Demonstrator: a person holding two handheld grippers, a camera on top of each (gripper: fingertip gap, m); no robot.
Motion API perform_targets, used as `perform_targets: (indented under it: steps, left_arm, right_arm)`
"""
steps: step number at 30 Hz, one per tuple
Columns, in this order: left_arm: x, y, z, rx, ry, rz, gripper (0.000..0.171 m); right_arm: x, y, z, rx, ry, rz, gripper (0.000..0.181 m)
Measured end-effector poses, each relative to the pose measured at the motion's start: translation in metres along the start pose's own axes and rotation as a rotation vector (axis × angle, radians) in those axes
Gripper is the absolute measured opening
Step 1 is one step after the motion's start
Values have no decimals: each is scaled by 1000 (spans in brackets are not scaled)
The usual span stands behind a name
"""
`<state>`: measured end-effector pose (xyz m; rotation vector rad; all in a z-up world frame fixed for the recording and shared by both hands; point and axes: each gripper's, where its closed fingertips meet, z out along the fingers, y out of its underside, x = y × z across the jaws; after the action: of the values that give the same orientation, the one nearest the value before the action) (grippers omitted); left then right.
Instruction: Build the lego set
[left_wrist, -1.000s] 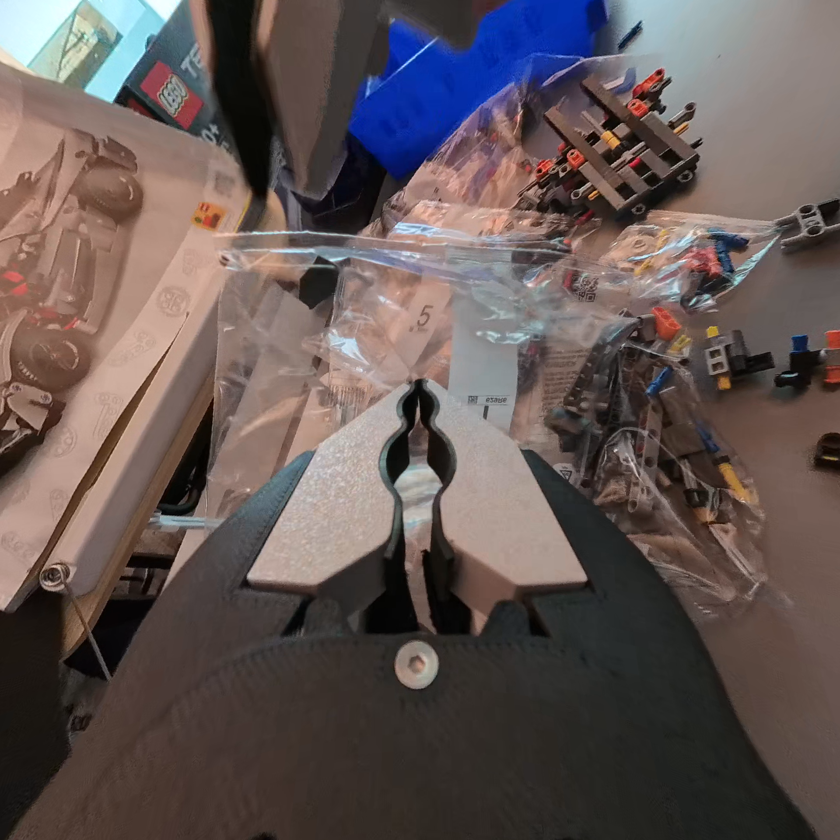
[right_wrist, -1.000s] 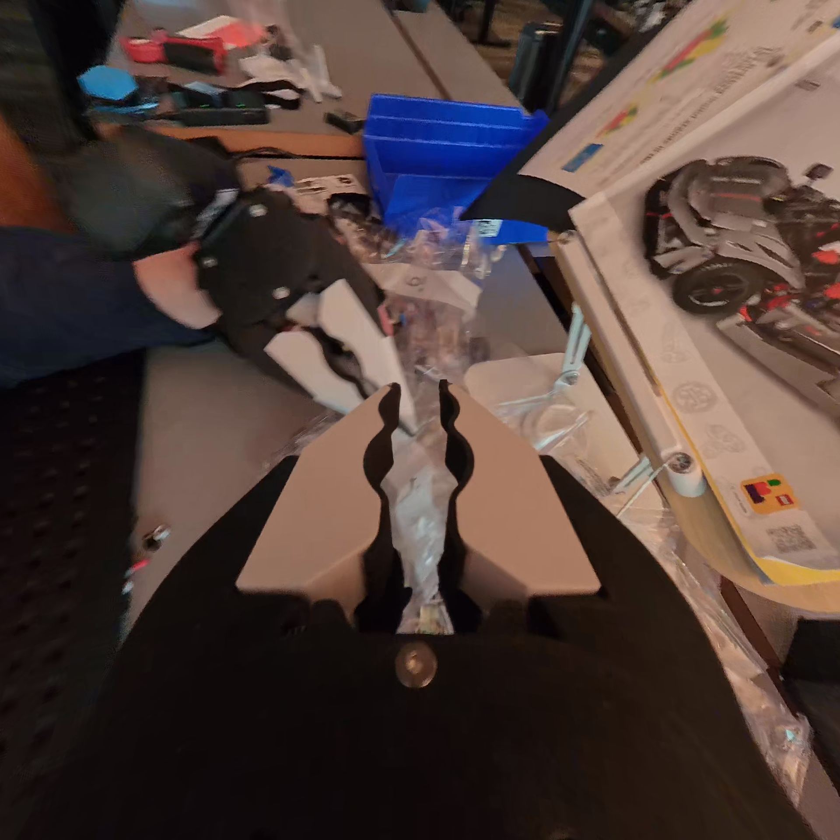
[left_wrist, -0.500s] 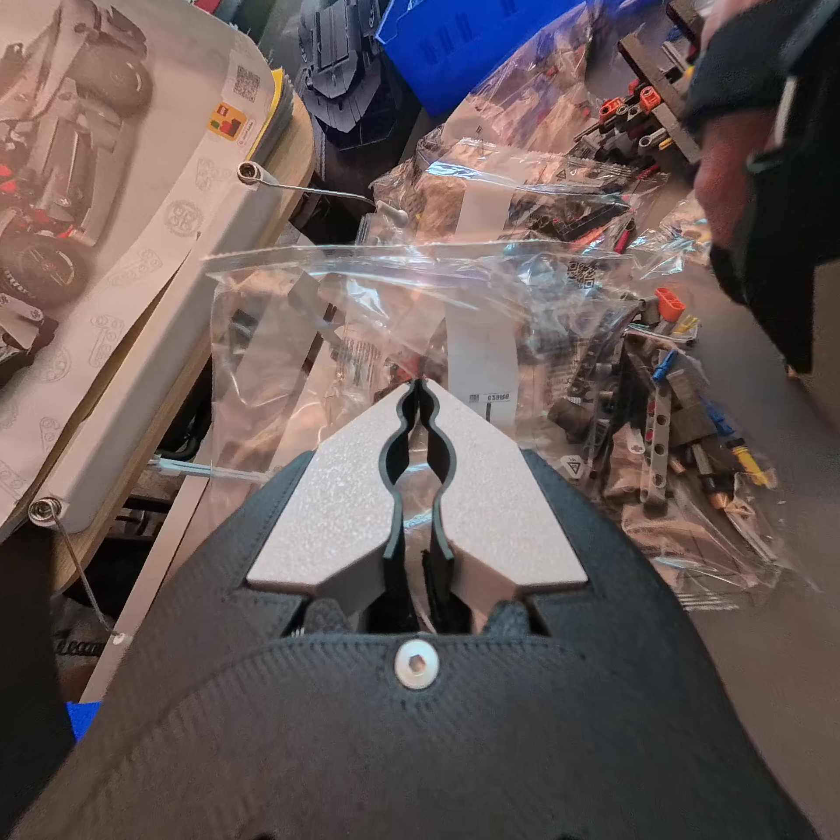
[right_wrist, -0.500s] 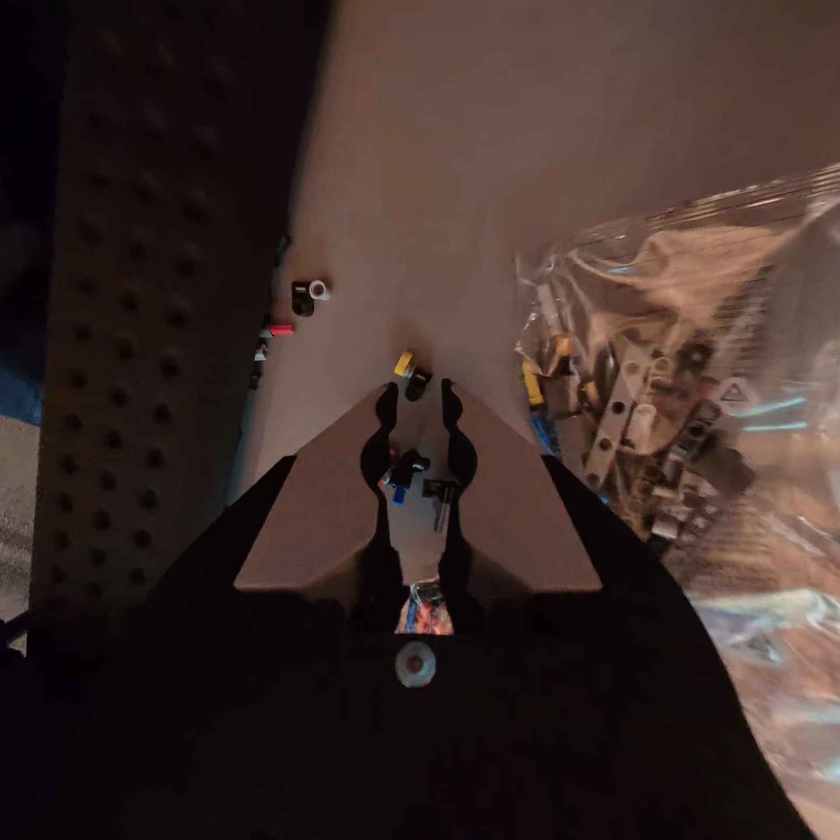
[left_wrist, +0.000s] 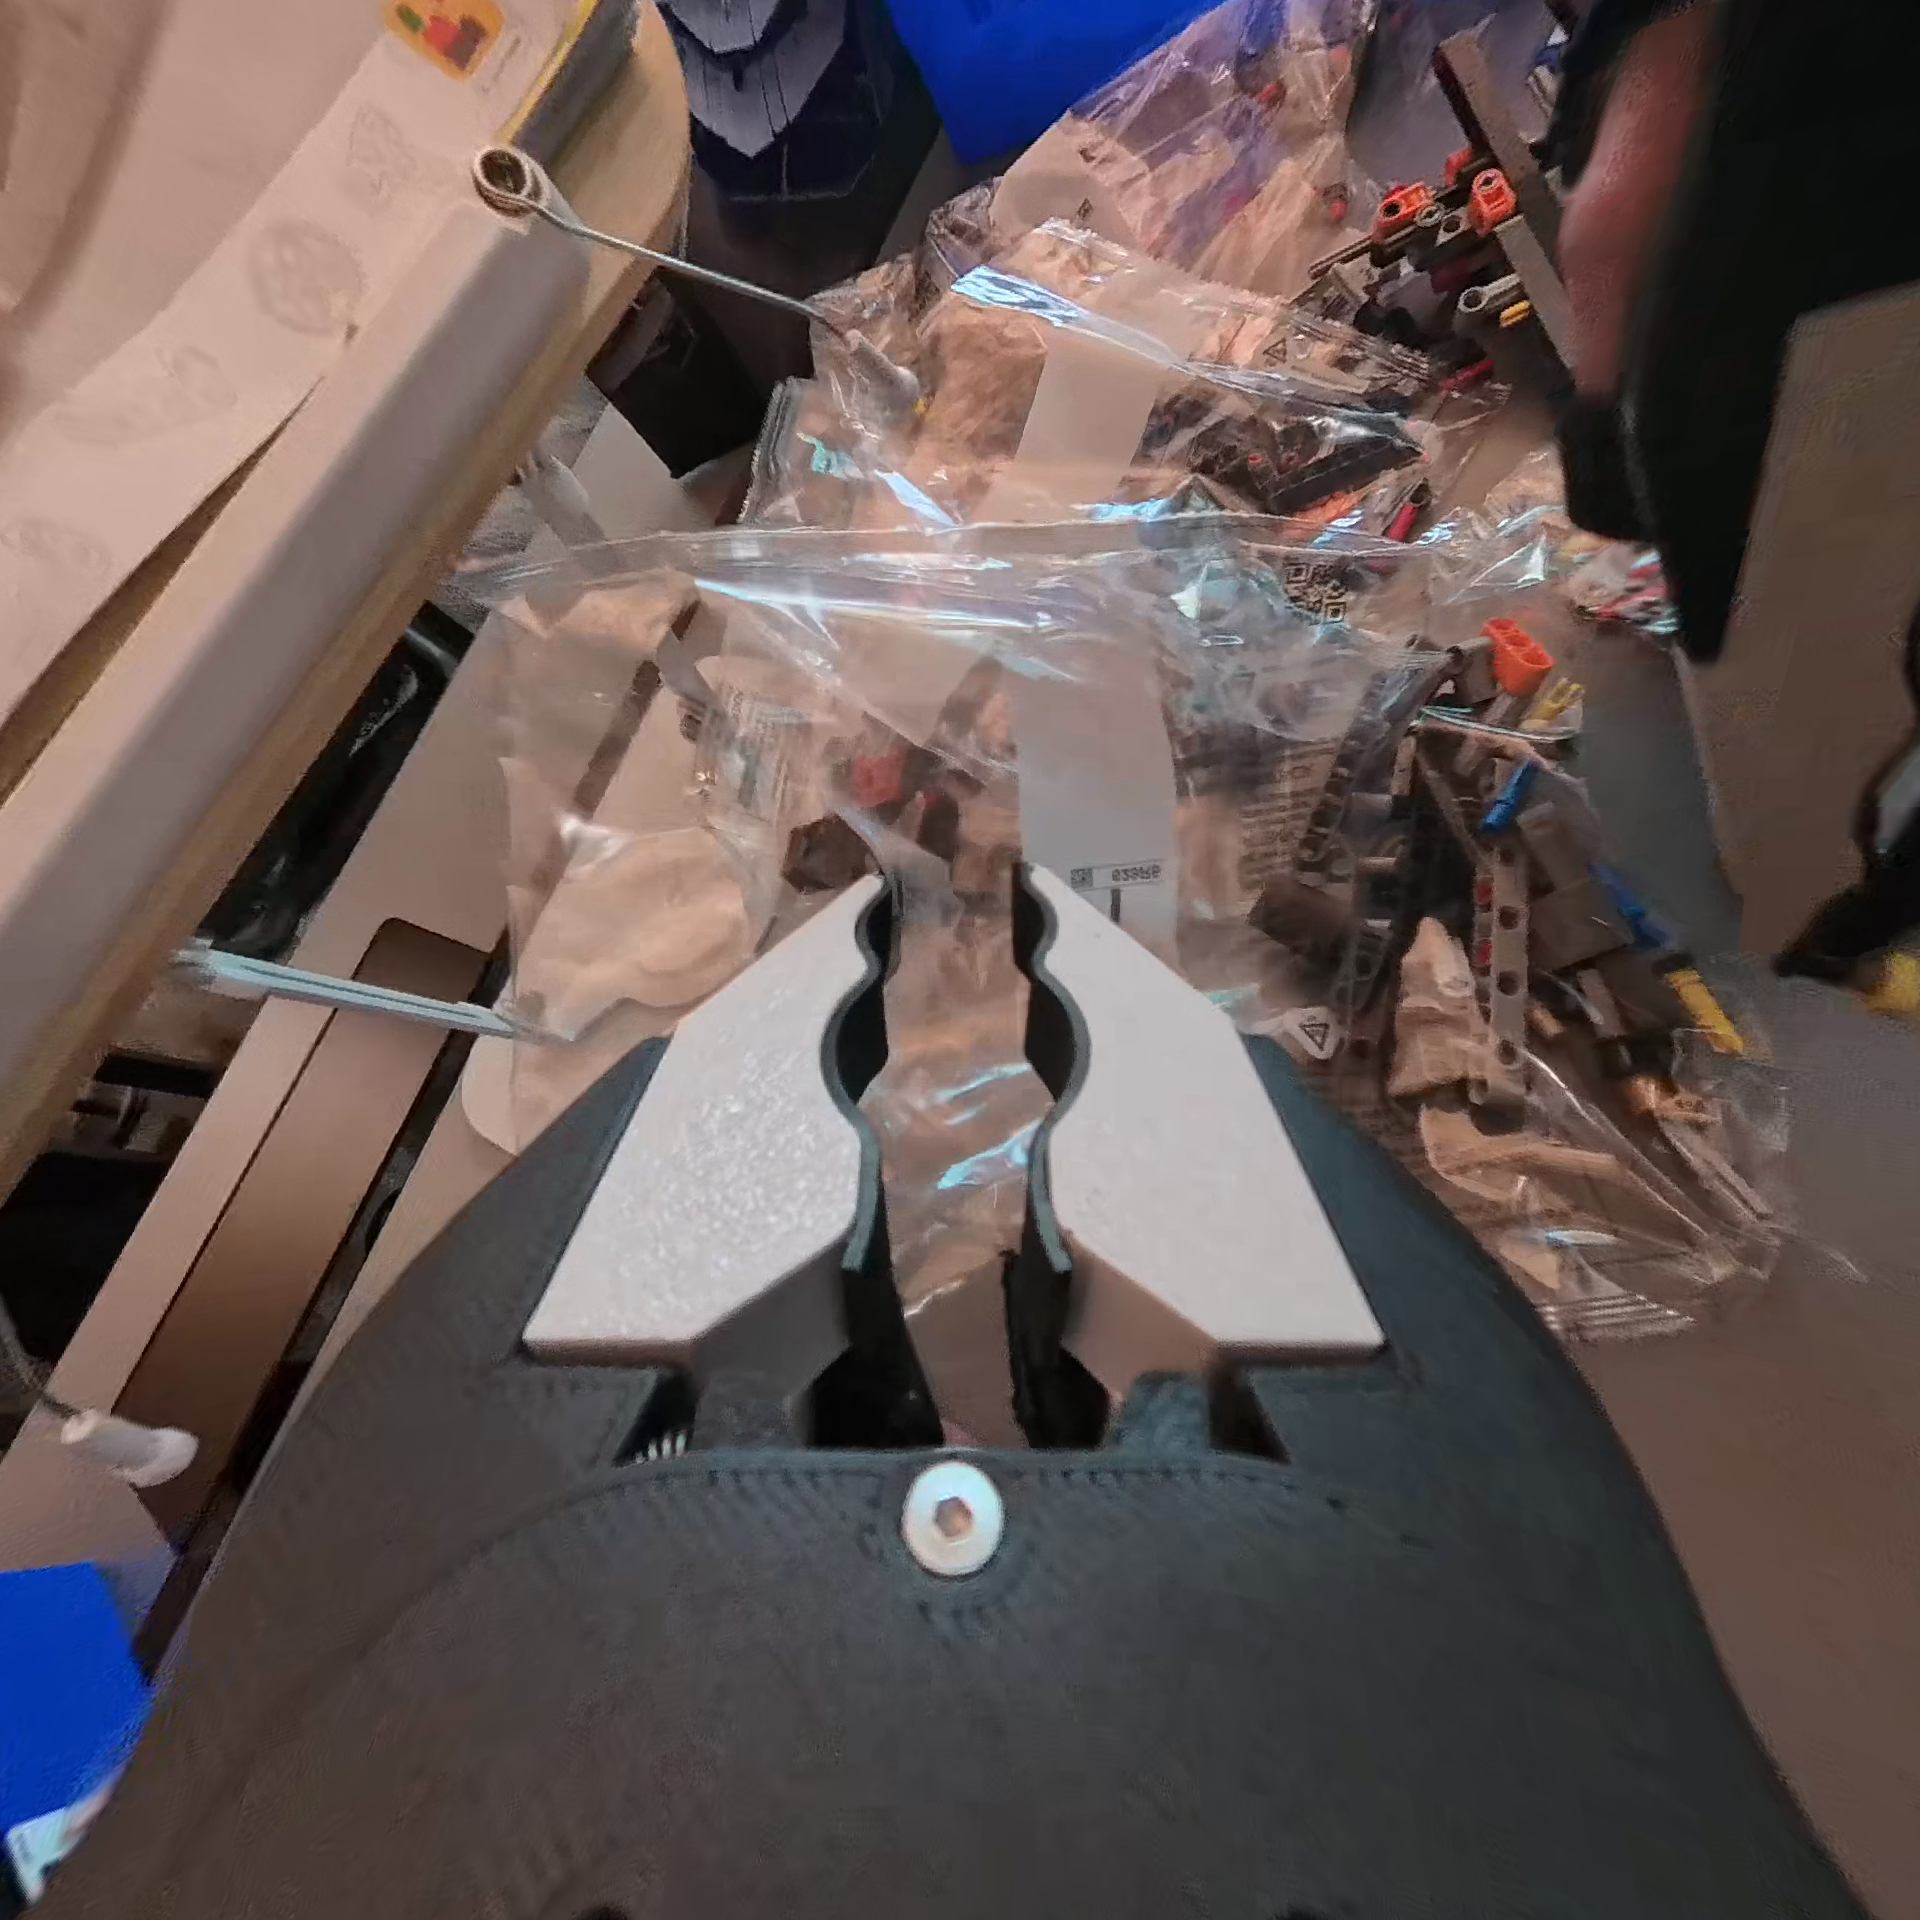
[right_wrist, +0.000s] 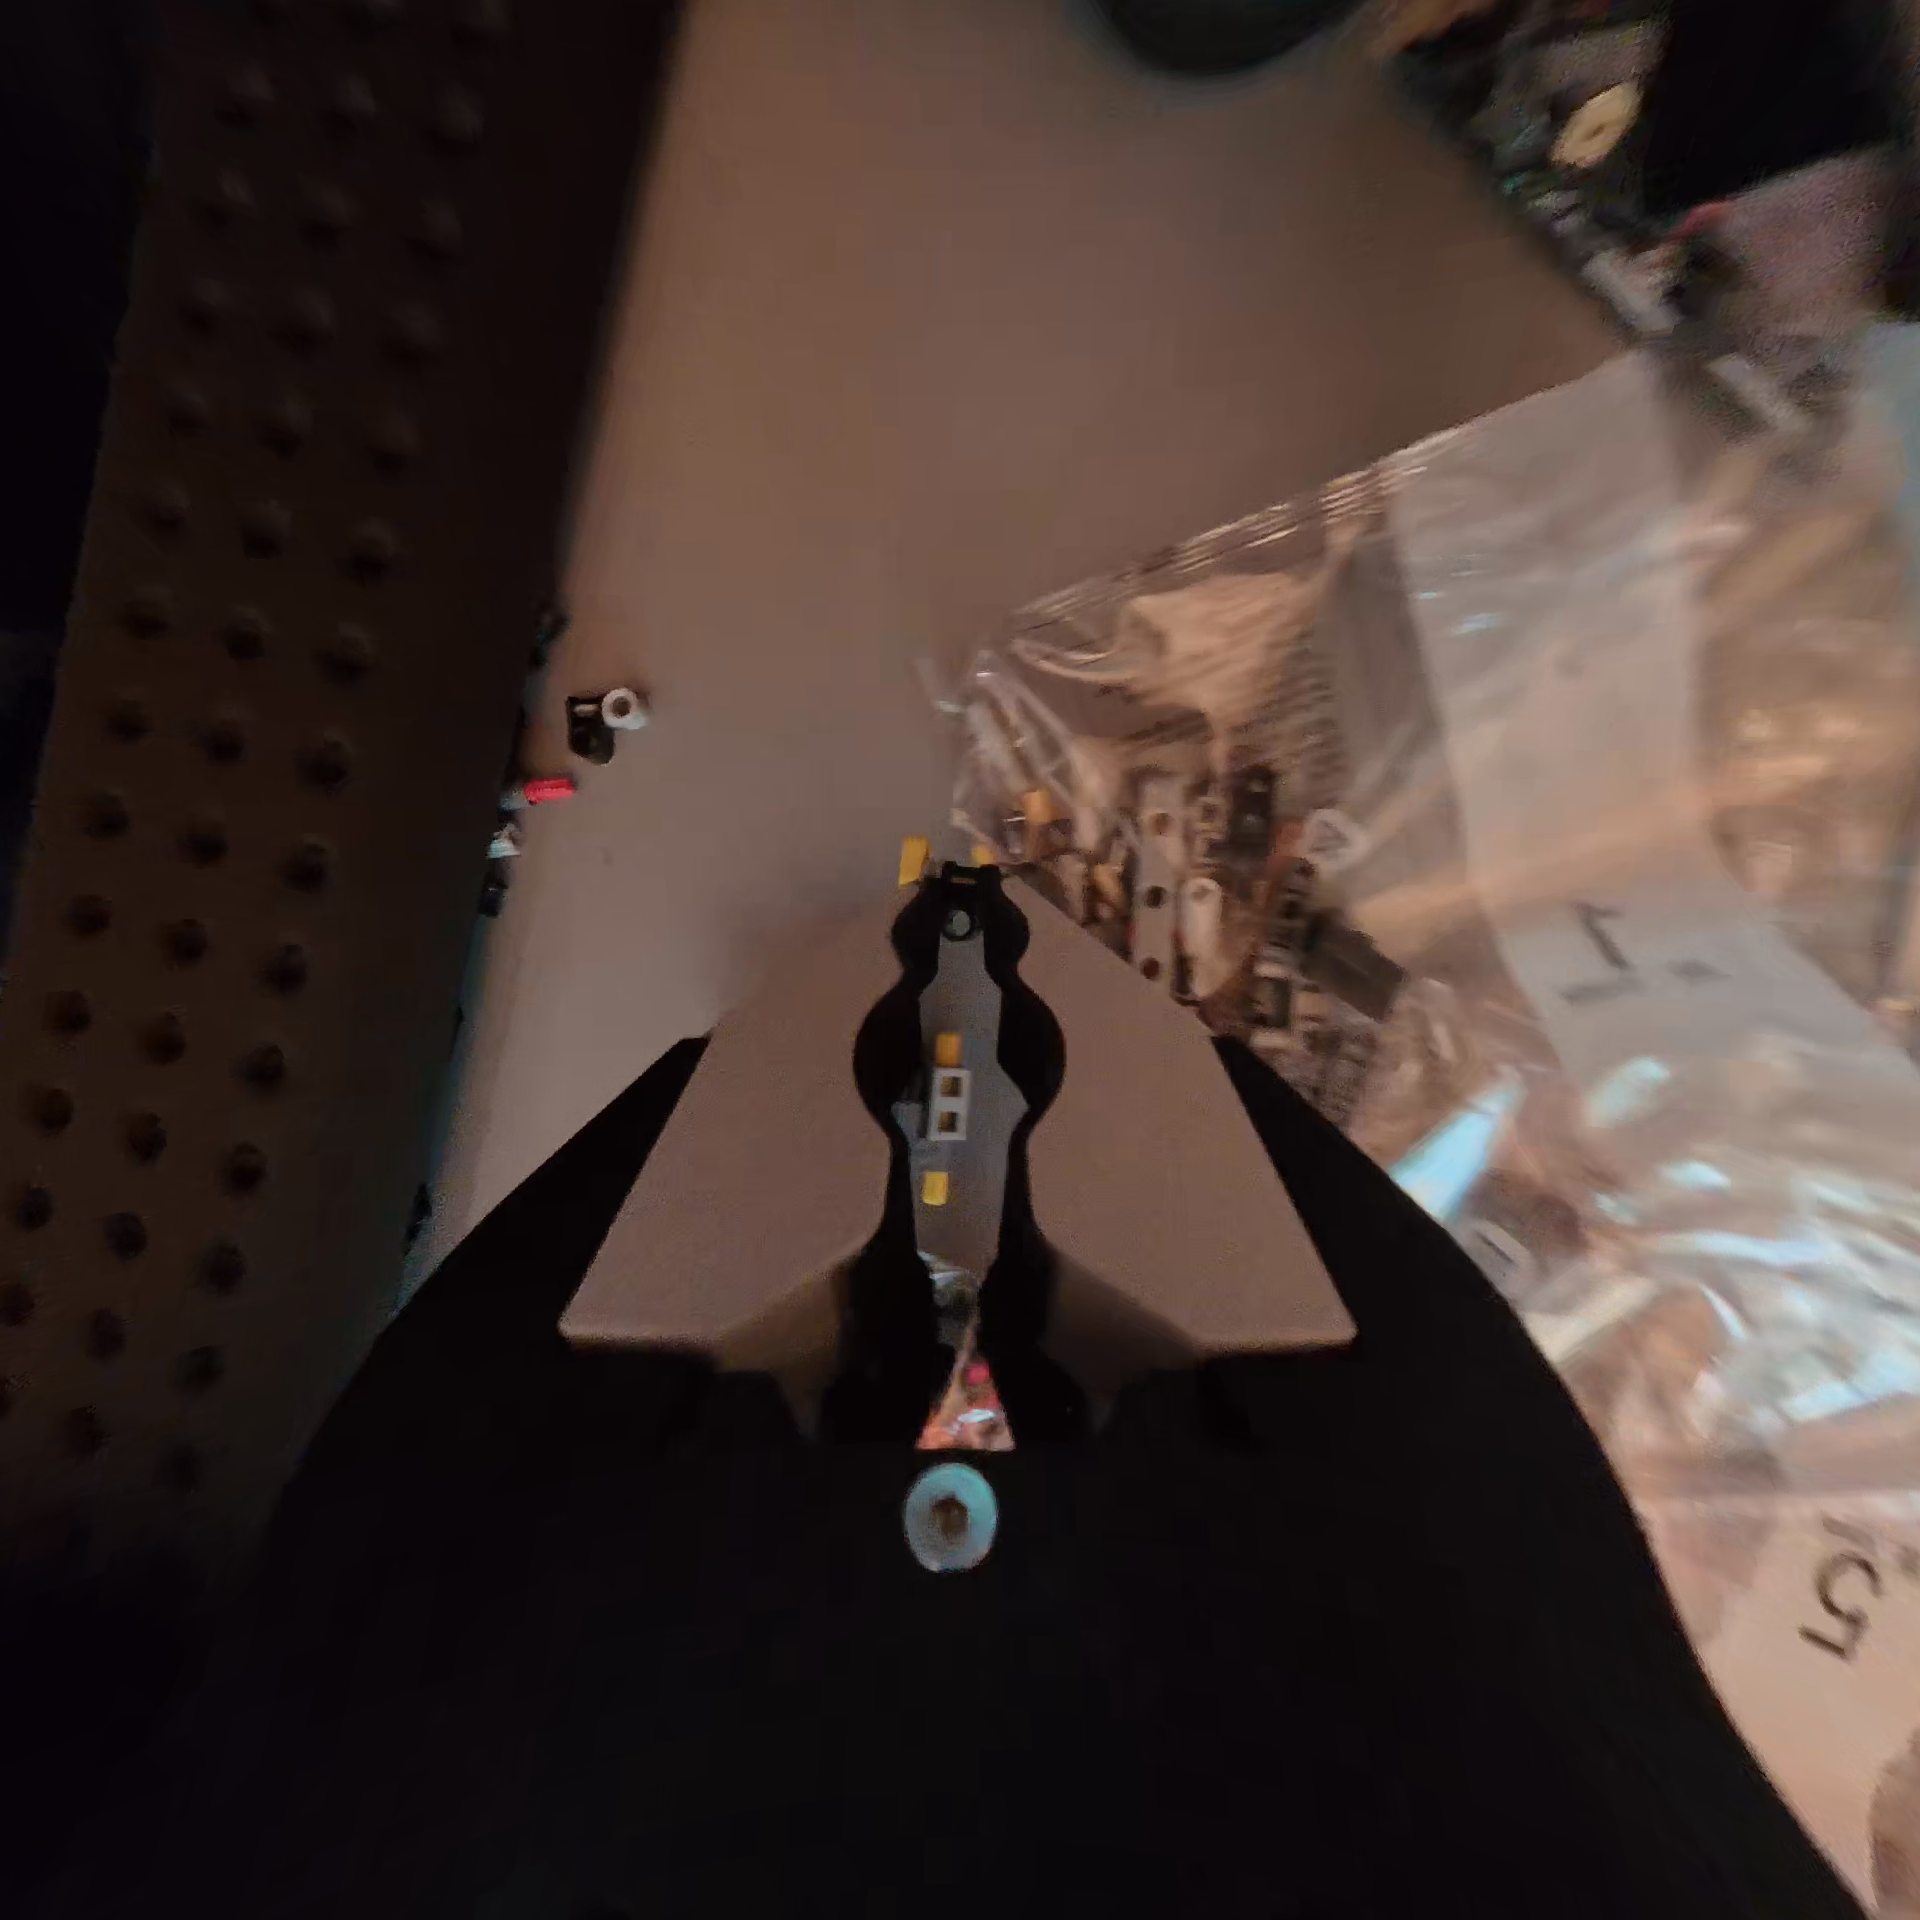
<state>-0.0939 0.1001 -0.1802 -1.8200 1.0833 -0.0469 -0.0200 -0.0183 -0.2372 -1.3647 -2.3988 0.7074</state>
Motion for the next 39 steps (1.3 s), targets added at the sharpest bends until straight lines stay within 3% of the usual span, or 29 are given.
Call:
perform_targets:
  steps: [4,10,15,21,26,31,34,36,39]
  left_arm:
    - [-6,-13,-13,61,-7,-42,29]
    - [-10,-34,-31,194,22,-125,39]
    - [23,-45,-33,248,259,-193,34]
    - [43,-62,-24,317,372,-243,27]
    - [46,-65,-17,324,370,-243,25]
    - [48,-62,-6,295,334,-217,9]
    - [48,-62,-7,301,344,-220,8]
    - [48,-60,-5,285,318,-176,8]
    - [49,-47,0,181,214,18,7]
  right_arm:
    - [20,-2,-23,116,86,37,4]
    - [60,-8,-58,255,334,75,4]
    - [79,-15,-90,353,532,70,4]
    - [85,-20,-100,314,692,-9,4]
    - [87,-23,-98,314,722,-8,4]
    - [86,-27,-97,324,741,-14,4]
    - [86,-27,-97,328,736,-18,4]
    - [85,-27,-97,340,719,-19,4]
    - [84,-24,-98,342,687,-6,11]
